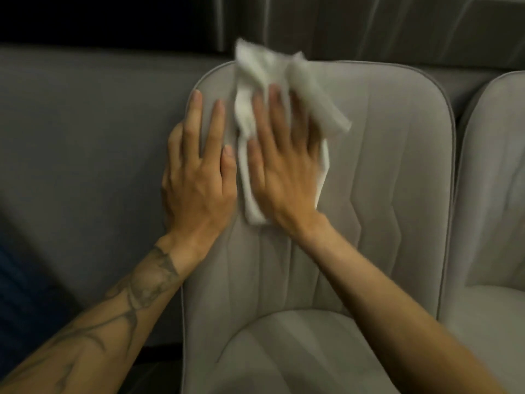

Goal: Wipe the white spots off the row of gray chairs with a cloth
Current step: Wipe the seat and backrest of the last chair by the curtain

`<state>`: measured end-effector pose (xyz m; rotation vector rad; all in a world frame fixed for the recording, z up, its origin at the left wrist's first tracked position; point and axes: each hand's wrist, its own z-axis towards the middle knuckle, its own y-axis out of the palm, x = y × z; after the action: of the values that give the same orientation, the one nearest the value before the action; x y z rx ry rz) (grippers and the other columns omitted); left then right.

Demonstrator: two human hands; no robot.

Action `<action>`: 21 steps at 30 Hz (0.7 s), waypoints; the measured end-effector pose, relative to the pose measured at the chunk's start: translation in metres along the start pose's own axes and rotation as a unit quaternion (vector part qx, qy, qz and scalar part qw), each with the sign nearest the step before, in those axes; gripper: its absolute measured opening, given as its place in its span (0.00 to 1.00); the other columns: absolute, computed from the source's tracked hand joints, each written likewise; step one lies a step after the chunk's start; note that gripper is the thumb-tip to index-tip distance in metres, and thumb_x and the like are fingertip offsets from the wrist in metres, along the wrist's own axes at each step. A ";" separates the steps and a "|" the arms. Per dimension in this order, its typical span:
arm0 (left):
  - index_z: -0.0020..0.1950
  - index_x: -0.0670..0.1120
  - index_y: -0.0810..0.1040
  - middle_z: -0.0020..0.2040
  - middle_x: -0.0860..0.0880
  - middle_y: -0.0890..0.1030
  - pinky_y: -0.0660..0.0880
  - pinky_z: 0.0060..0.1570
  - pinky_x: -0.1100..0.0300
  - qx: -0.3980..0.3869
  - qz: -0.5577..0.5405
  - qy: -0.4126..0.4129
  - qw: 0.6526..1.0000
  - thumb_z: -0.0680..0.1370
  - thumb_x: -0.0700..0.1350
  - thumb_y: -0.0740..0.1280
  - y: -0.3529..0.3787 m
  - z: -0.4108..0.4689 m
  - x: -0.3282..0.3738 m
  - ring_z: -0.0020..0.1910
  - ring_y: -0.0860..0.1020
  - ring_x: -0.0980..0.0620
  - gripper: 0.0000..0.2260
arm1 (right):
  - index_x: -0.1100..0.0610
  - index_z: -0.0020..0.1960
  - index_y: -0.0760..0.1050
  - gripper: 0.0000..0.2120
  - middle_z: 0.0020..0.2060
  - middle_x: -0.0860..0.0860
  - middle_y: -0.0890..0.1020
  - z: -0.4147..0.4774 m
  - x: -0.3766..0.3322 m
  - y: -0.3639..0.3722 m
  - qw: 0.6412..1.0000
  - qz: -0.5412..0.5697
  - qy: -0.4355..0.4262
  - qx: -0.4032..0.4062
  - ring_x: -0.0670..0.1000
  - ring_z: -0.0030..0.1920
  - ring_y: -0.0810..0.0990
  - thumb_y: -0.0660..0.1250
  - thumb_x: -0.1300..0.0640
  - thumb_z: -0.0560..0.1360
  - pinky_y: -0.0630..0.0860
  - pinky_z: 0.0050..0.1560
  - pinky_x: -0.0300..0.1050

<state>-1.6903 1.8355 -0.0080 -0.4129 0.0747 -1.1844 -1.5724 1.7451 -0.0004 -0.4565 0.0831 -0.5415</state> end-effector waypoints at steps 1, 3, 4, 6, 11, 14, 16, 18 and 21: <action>0.84 0.51 0.61 0.84 0.45 0.60 0.71 0.68 0.48 0.002 0.004 -0.002 1.000 0.88 0.49 0.54 0.000 0.000 0.000 0.76 0.67 0.40 0.23 | 0.54 0.85 0.51 0.28 0.85 0.54 0.53 -0.022 0.001 -0.003 0.998 0.029 -0.028 -0.045 0.52 0.85 0.50 0.42 0.45 0.87 0.49 0.84 0.52; 0.84 0.51 0.60 0.85 0.45 0.59 0.73 0.67 0.47 0.000 0.007 -0.002 1.000 0.88 0.50 0.53 0.001 -0.001 0.001 0.76 0.67 0.40 0.23 | 0.50 0.85 0.48 0.28 0.85 0.50 0.52 -0.041 0.017 -0.010 0.992 0.063 -0.060 -0.088 0.51 0.84 0.55 0.41 0.44 0.87 0.56 0.81 0.51; 0.84 0.51 0.59 0.85 0.46 0.59 0.74 0.66 0.47 -0.004 0.004 -0.001 1.000 0.88 0.50 0.52 0.000 -0.001 0.001 0.76 0.67 0.39 0.24 | 0.48 0.85 0.46 0.27 0.85 0.49 0.52 -0.034 0.027 -0.012 0.994 0.050 -0.060 -0.076 0.50 0.83 0.57 0.42 0.45 0.87 0.59 0.80 0.52; 0.85 0.51 0.58 0.85 0.46 0.58 0.75 0.64 0.47 -0.010 -0.004 0.001 1.000 0.88 0.51 0.50 0.000 0.000 -0.001 0.76 0.66 0.39 0.24 | 0.49 0.85 0.47 0.27 0.85 0.49 0.54 -0.003 0.036 -0.010 0.999 0.010 -0.030 -0.035 0.51 0.82 0.61 0.45 0.45 0.88 0.61 0.79 0.52; 0.83 0.49 0.62 0.84 0.45 0.60 0.70 0.69 0.50 0.001 -0.020 0.000 1.000 0.88 0.48 0.52 0.001 -0.001 -0.001 0.77 0.67 0.40 0.22 | 0.56 0.84 0.55 0.28 0.84 0.56 0.57 0.024 -0.012 0.002 0.999 -0.002 0.020 0.036 0.56 0.84 0.54 0.50 0.47 0.87 0.47 0.83 0.55; 0.82 0.47 0.63 0.84 0.44 0.61 0.71 0.69 0.48 -0.004 -0.029 -0.012 1.000 0.85 0.45 0.55 -0.001 0.002 0.000 0.77 0.67 0.40 0.23 | 0.54 0.84 0.57 0.27 0.83 0.55 0.59 -0.005 -0.003 -0.003 0.996 0.038 -0.083 -0.015 0.56 0.83 0.58 0.53 0.48 0.87 0.52 0.84 0.55; 0.83 0.48 0.62 0.85 0.45 0.59 0.70 0.70 0.49 -0.017 -0.029 -0.009 0.999 0.85 0.45 0.56 -0.004 0.001 0.001 0.78 0.66 0.40 0.25 | 0.50 0.84 0.57 0.26 0.83 0.53 0.60 0.004 0.024 -0.012 0.998 0.021 -0.066 -0.012 0.54 0.81 0.64 0.51 0.46 0.87 0.61 0.79 0.54; 0.84 0.49 0.61 0.85 0.45 0.58 0.66 0.72 0.58 -0.026 -0.039 -0.006 0.999 0.86 0.46 0.54 -0.007 0.002 0.001 0.79 0.64 0.41 0.25 | 0.52 0.84 0.57 0.26 0.83 0.53 0.60 0.024 0.033 -0.016 0.999 -0.028 -0.016 0.028 0.52 0.81 0.63 0.50 0.46 0.88 0.61 0.79 0.51; 0.84 0.46 0.62 0.85 0.43 0.58 0.56 0.76 0.70 -0.020 -0.111 -0.022 0.993 0.86 0.43 0.55 -0.010 0.005 -0.001 0.81 0.62 0.46 0.24 | 0.53 0.84 0.58 0.26 0.83 0.53 0.60 0.041 -0.005 -0.013 0.996 -0.041 0.059 0.049 0.55 0.83 0.58 0.48 0.46 0.87 0.51 0.83 0.55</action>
<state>-1.6980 1.8352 -0.0004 -0.4922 0.0143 -1.3941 -1.5752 1.7539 0.0416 -0.3331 0.1520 -0.6500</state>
